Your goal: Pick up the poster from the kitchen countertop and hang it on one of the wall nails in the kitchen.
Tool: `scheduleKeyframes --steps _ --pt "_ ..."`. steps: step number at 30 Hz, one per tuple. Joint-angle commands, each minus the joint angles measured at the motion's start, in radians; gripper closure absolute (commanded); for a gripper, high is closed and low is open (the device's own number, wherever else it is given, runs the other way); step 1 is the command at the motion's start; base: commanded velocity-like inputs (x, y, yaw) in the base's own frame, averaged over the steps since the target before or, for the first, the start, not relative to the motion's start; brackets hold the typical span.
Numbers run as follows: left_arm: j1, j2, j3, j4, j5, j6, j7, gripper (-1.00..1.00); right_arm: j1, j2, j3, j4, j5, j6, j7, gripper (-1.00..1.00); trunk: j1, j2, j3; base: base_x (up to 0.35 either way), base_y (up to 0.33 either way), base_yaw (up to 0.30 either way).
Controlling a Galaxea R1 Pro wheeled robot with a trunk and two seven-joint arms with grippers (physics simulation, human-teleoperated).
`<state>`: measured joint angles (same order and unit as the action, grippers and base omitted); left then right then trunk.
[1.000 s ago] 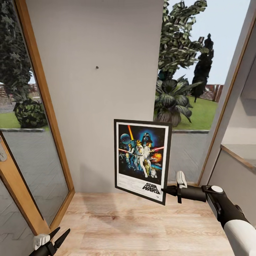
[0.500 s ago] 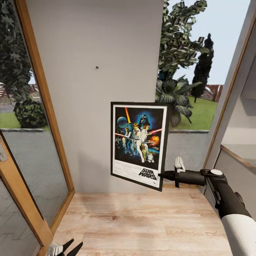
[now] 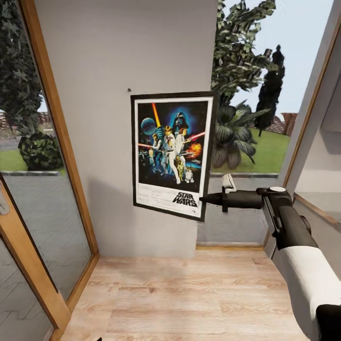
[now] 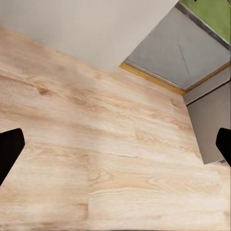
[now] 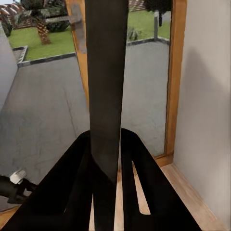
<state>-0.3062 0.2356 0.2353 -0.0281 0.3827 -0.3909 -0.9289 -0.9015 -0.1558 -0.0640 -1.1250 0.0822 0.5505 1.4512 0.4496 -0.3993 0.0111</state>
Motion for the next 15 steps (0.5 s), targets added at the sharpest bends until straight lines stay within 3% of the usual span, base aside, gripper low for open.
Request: scheduleKeyframes --steps 1,3,5,11,15 --pt "0.006 -0.001 0.002 0.0 -0.007 -0.005 0.03 -1.0 -0.068 0.002 0.035 0.0 0.007 0.056 0.008 1.0 0.0 -0.001 -0.001 0.0 0.0 0.0" --pt "0.007 -0.001 -0.001 -0.001 -0.007 -0.005 0.036 -1.0 -0.093 0.004 0.048 0.0 0.007 0.074 0.008 1.0 0.0 -0.001 -0.001 0.0 0.0 0.0" --pt "0.008 0.0 -0.005 -0.001 -0.007 -0.005 0.047 -1.0 -0.194 0.019 0.069 0.006 0.007 0.138 0.01 1.0 0.0 -0.001 -0.001 0.0 0.0 0.0" --pt "0.009 0.0 -0.006 -0.001 -0.007 -0.005 0.048 -1.0 -0.265 0.031 0.072 0.014 0.008 0.185 0.01 1.0 0.0 -0.001 -0.001 0.0 0.0 0.0" --pt "0.009 0.001 -0.007 -0.001 -0.007 -0.005 0.048 -1.0 -0.282 0.039 0.073 0.028 0.008 0.202 0.01 1.0 0.0 -0.001 -0.001 0.0 0.0 0.0"
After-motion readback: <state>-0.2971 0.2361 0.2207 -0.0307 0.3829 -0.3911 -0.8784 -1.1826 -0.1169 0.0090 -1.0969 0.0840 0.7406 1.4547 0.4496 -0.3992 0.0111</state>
